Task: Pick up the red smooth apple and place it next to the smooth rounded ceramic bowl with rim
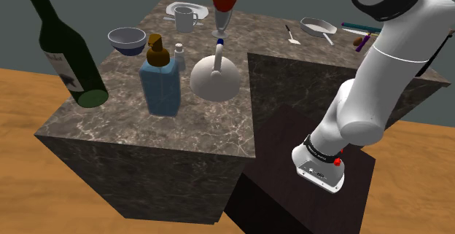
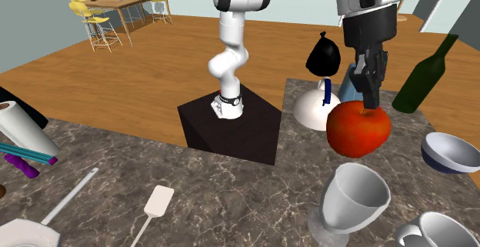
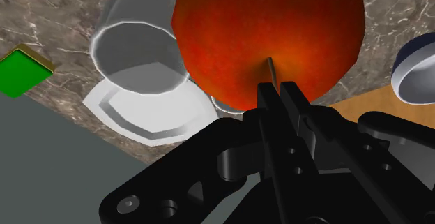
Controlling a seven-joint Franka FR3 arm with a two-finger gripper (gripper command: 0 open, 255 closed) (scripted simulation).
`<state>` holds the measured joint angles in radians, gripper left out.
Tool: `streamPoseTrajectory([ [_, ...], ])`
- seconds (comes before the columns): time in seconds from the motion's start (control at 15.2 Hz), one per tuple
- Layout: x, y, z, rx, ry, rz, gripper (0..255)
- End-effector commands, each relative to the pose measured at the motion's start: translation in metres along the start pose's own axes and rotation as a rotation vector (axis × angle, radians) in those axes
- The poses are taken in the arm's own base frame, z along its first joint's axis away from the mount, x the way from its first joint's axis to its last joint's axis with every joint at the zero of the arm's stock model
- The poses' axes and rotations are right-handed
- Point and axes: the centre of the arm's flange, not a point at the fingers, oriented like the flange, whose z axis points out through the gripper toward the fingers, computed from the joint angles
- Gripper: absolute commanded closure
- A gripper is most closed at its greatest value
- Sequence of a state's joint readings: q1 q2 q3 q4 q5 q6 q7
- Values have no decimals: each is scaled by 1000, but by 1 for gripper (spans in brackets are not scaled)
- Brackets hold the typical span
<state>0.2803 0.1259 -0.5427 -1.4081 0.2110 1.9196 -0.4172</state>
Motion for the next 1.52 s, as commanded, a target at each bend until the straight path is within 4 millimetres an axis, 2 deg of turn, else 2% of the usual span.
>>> streamPoseTrajectory([
  [0.0, 12, -23, 8, 0, 1, 1, 255],
  [0.86, 90, -161, 65, 0, 1, 1, 255],
  [1.45, 70, -162, 108, 0, 1, 1, 255],
])
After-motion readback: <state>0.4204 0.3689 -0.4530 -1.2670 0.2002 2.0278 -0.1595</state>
